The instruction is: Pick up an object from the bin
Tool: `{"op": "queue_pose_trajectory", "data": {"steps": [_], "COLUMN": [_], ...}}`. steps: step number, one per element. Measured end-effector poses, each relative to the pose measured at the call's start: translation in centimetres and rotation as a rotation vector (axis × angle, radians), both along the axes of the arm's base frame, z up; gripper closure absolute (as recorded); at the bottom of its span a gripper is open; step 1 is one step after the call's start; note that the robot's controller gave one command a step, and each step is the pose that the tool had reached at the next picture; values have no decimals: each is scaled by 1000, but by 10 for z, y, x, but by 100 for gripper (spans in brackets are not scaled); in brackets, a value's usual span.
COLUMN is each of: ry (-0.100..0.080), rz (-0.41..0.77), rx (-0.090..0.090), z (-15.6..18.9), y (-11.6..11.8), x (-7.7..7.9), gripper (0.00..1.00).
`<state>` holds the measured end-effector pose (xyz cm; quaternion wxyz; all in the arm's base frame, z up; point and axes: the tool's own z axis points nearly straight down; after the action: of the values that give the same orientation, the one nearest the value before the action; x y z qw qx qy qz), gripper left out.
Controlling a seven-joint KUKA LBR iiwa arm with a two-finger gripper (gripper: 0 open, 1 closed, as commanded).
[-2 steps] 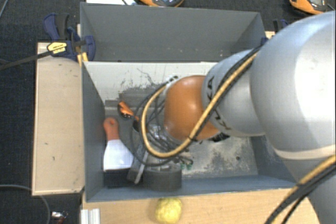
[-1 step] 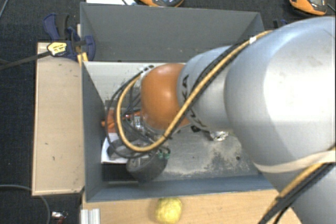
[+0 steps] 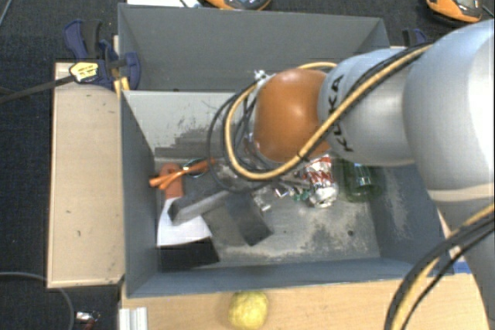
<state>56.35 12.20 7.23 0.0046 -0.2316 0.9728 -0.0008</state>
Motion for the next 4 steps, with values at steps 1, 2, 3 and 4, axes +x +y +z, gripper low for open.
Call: {"op": "queue_pose_trajectory", "data": {"steps": [1, 2, 3, 4], "ry": [-15, -4, -4, -4], "rz": [46, -63, -63, -63], "rx": [-14, 0, 0, -1], "z": [1, 1, 1, 21], "y": [120, 111, 111, 111], "x": [-39, 22, 22, 21], "gripper": [0, 100, 100, 100]}}
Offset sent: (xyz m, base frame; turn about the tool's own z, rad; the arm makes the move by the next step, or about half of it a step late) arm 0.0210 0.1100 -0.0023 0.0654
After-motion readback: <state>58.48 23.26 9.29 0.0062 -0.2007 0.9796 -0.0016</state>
